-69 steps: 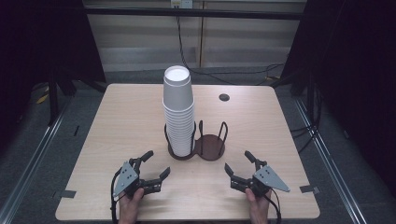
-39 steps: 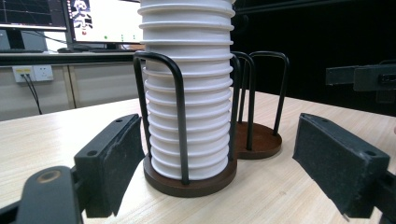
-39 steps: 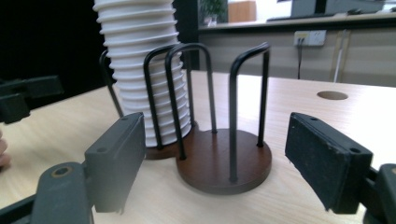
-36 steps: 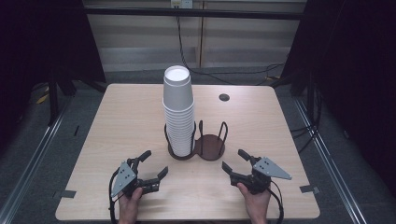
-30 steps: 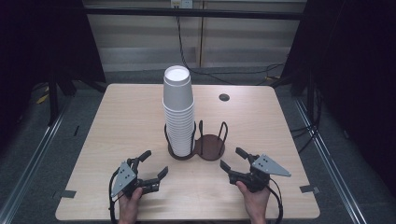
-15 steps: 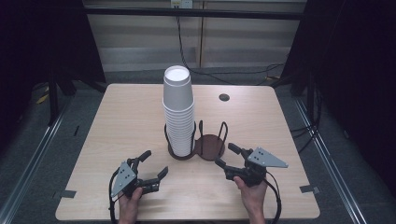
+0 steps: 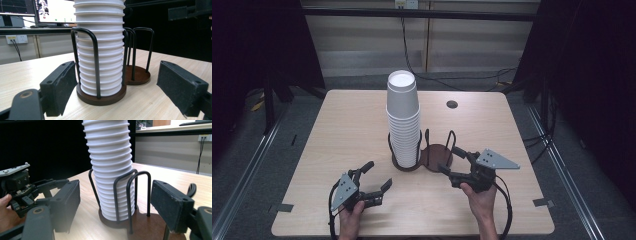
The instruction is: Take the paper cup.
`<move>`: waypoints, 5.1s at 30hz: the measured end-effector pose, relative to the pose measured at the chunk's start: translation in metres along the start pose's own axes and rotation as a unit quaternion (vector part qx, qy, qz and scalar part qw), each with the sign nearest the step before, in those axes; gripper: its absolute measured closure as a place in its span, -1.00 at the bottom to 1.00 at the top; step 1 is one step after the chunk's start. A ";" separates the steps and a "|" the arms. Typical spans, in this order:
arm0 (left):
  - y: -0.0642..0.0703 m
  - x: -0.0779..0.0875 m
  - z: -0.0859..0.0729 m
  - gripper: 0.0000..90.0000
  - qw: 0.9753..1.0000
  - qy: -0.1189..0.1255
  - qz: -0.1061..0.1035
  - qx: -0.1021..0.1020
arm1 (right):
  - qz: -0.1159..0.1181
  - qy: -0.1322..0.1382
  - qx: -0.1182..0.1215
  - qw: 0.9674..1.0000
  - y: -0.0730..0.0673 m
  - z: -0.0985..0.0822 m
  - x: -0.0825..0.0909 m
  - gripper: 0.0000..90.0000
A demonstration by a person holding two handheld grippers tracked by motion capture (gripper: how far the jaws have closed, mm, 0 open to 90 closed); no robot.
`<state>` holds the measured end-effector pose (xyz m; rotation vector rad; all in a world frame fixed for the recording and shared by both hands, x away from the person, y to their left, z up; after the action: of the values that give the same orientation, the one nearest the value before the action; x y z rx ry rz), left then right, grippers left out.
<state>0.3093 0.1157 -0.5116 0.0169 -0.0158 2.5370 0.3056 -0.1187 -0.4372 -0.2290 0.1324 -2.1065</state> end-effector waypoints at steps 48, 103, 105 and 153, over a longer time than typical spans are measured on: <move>0.000 0.000 0.000 -0.65 1.000 0.001 -0.001 0.001 | 0.097 -0.071 0.039 0.992 -0.008 0.105 -0.061 -0.62; 0.001 0.000 0.000 -0.65 1.000 0.000 -0.005 0.000 | 0.070 -0.182 0.063 0.979 0.013 0.169 -0.139 -0.61; 0.001 0.000 0.000 -0.65 1.000 0.000 -0.005 0.000 | 0.071 -0.176 0.059 0.980 0.013 0.172 -0.138 -0.59; 0.001 0.000 0.000 -0.65 1.000 0.000 -0.007 0.000 | 0.082 -0.054 0.067 0.993 0.006 0.218 -0.117 -0.53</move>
<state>0.3084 0.1151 -0.5115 0.0164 -0.0150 2.5235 0.4168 -0.0217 -0.2386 -0.2428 -0.0523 -1.9263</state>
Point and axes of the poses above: each handheld gripper's, and its own axes: x roughly backward along the jaws, z roughly out of its top, y roughly to its right, the point moved 9 cm from there along -x, roughly forward along the jaws, and after that the axes turned 13 degrees about z, right-handed, at the moved point
